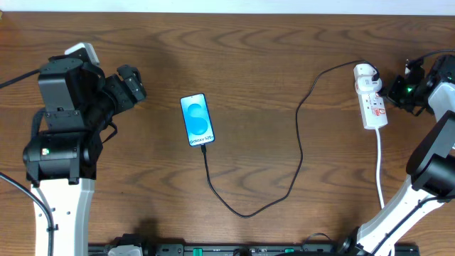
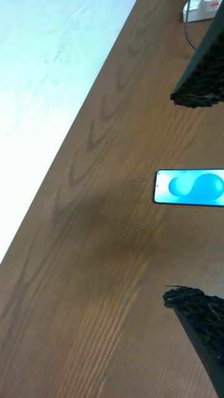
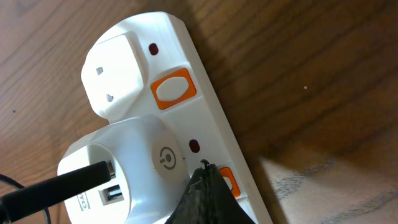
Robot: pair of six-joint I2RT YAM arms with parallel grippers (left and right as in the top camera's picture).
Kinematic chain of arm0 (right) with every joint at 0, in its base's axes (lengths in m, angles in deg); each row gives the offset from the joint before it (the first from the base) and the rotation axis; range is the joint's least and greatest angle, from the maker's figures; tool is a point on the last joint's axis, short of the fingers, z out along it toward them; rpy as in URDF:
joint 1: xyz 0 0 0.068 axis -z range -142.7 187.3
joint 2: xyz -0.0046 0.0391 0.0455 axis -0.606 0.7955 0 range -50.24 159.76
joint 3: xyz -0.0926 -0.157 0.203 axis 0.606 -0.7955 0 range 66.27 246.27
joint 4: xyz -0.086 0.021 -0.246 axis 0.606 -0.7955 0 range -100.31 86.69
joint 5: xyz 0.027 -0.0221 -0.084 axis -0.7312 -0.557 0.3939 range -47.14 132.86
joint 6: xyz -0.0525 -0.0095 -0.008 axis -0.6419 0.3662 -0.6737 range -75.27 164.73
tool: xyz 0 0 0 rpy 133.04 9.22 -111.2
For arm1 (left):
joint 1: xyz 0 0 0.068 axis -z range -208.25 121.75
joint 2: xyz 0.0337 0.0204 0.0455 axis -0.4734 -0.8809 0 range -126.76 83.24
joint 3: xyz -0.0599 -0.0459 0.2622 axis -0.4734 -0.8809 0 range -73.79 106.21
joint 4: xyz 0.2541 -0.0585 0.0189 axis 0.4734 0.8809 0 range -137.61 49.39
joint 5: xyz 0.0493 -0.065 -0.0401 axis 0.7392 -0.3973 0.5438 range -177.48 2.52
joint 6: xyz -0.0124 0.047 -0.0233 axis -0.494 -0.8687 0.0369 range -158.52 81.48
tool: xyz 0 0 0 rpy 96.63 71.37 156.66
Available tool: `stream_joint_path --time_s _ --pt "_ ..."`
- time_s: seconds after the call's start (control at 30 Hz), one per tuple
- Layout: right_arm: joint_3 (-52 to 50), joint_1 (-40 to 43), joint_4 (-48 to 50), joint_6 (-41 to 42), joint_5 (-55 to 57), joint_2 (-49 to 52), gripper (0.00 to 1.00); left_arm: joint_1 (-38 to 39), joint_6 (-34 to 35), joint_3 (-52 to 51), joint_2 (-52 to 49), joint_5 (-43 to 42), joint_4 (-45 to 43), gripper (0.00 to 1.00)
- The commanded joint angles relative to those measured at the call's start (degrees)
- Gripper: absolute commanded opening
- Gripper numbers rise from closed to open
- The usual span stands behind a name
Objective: Plug charger to phone and switch on socket
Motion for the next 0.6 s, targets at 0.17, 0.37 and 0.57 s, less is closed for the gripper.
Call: stream_joint_path --time_s 0.17,0.37,0.57 --pt "-4.15 -10.91 -4.02 -0.83 -15.1 3.23 0.01 -0.28 -0.17 -0.11 -0.11 1.01 0.09 0.93" --pt "-4.15 -11.37 -4.68 -1.05 -16.94 3.23 0.01 -0.28 -0.17 -0.11 -0.11 1.01 0.09 0.93" --pt "-4.15 -11.58 -5.35 -2.21 -18.12 3.23 0.01 -0.28 -0.15 -0.11 -0.11 1.01 0.09 0.94"
